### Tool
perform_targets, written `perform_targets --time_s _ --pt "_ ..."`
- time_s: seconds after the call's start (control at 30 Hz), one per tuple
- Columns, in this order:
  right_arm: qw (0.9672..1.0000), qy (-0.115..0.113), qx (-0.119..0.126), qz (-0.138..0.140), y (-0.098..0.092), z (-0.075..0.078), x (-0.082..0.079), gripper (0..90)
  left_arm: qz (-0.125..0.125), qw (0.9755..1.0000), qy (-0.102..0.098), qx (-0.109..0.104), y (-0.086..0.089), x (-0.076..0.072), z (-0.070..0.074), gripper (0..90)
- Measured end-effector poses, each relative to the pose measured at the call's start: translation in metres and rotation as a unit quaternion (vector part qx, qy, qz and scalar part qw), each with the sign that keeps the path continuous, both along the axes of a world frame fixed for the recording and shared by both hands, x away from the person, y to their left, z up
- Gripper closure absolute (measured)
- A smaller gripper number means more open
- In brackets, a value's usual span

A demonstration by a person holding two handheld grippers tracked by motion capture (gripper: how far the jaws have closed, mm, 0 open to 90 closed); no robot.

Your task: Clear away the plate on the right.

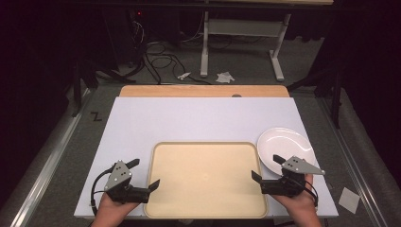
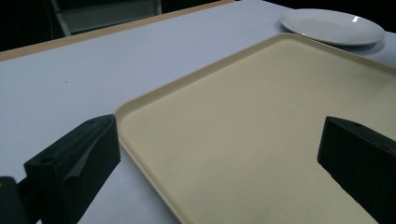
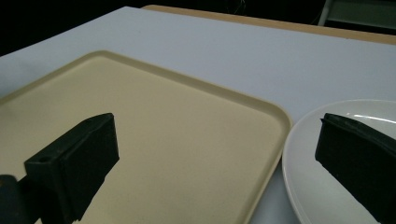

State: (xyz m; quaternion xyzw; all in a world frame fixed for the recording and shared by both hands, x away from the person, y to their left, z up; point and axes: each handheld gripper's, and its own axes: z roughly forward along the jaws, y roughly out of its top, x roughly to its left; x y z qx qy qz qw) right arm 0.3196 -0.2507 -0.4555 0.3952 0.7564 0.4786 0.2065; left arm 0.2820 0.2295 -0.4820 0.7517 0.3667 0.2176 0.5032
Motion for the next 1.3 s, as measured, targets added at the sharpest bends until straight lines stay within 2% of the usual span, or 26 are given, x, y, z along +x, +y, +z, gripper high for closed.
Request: perform_targets --time_s 0.07,0.63,0.83,1.3 --pt "1.0 0.001 0.006 -0.004 -0.002 0.0 0.0 0.0 0.0 1.0 -0.001 0.0 0.0 0.0 0.0 0.2" --pt "0.9999 -0.001 0.01 -0.012 -0.007 0.0 0.001 0.0 -0.003 0.9999 -0.012 0.006 0.0 -0.001 0.001 0.8" --pt "0.9998 -0.002 0.01 -0.015 -0.009 0.0 0.001 0.0 -0.004 0.9999 -0.013 0.009 -0.001 -0.001 0.0 1.0" --pt "0.9997 0.003 0.013 -0.023 -0.014 -0.002 0.003 0.0 0.0 0.9999 -0.01 0.003 0.001 0.0 -0.001 1.0"
